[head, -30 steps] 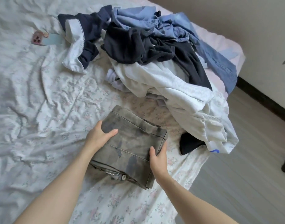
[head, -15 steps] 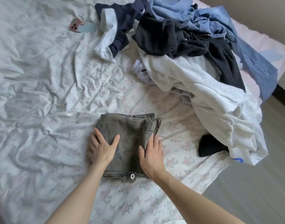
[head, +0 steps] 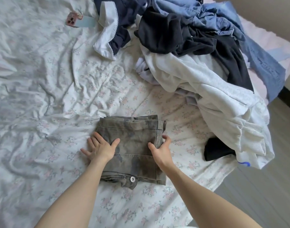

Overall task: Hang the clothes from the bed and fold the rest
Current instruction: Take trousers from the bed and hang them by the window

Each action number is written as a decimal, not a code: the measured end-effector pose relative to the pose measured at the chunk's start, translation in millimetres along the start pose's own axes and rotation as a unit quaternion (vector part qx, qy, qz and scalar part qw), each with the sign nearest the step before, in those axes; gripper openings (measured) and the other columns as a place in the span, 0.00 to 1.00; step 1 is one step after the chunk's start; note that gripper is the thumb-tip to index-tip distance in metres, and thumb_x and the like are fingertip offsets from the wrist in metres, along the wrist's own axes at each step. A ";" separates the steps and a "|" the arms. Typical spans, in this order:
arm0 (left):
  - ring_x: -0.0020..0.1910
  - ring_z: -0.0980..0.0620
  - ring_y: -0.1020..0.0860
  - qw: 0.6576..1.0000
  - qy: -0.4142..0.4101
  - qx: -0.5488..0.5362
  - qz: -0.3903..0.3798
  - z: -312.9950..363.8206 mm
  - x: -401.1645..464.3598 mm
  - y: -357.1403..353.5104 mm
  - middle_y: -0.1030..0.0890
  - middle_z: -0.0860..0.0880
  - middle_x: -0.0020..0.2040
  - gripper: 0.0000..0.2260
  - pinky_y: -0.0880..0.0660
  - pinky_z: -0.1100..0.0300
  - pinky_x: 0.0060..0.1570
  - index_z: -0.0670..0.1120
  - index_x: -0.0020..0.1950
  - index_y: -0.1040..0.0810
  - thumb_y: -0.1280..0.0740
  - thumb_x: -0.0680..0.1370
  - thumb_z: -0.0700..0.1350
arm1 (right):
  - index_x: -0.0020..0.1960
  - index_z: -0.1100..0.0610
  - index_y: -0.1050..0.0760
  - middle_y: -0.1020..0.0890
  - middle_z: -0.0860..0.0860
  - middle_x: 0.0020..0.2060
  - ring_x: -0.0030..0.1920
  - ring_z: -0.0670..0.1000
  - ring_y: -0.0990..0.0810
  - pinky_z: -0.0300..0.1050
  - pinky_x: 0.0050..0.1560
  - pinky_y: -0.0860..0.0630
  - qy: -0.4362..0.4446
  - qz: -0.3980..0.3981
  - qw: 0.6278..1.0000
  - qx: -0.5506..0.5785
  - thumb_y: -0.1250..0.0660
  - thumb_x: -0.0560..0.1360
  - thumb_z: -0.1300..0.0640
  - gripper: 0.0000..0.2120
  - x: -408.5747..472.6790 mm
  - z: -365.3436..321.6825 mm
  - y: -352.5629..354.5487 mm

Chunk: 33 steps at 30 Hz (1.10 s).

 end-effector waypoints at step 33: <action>0.54 0.36 0.25 0.761 0.106 -0.327 0.550 -92.3 -332.4 188.1 0.25 0.38 0.58 0.28 0.28 0.47 0.42 0.38 0.66 0.35 0.33 0.75 0.54 | 0.58 0.60 0.35 0.23 0.58 0.49 0.45 0.64 0.23 0.49 0.37 0.33 0.570 -0.023 0.813 -0.117 0.45 0.80 0.54 0.10 -261.6 -180.1 33.5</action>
Point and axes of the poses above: each hand's wrist, its own x-axis towards the middle knuckle, its own y-axis out of the back of the hand, z = x × y, the point moved 1 cm from there along x, towards the middle knuckle
